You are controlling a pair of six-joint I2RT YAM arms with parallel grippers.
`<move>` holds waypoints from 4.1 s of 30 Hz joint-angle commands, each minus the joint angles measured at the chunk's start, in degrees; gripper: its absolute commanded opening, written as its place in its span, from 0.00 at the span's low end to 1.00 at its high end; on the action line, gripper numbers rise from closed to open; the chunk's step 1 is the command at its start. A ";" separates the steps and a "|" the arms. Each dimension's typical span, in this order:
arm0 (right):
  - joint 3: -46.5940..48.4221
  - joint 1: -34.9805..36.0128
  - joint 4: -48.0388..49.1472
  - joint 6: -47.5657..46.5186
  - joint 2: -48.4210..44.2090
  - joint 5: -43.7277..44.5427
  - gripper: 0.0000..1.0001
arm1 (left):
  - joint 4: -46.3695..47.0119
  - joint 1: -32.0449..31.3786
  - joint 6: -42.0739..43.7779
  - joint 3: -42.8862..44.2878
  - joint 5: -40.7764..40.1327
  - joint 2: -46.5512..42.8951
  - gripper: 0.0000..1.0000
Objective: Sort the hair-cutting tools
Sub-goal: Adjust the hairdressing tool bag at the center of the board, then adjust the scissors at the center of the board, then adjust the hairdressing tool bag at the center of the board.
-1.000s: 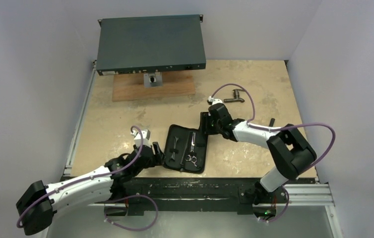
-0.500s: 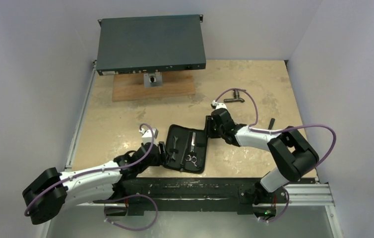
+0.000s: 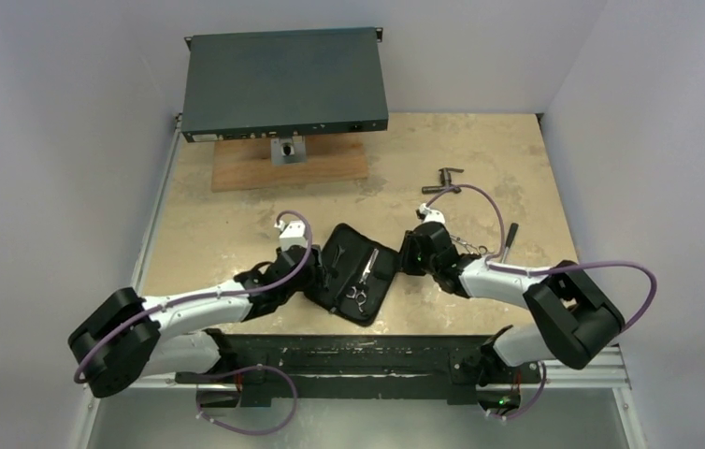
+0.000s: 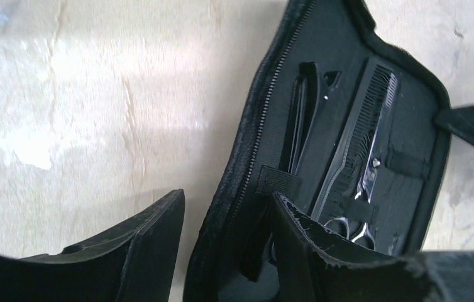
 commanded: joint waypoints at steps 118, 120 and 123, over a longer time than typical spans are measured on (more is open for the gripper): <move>7.21 -6.67 -2.14 0.32 4.30 -2.31 0.35 | 1.80 9.13 -1.51 14.18 10.20 17.97 0.57; 6.19 -4.57 -1.39 1.25 3.92 -2.59 0.35 | 1.67 9.88 -1.24 14.88 10.24 18.38 0.56; 4.72 -1.49 -1.14 3.76 3.27 -2.25 0.34 | 0.58 11.27 -0.48 16.30 9.80 18.62 0.56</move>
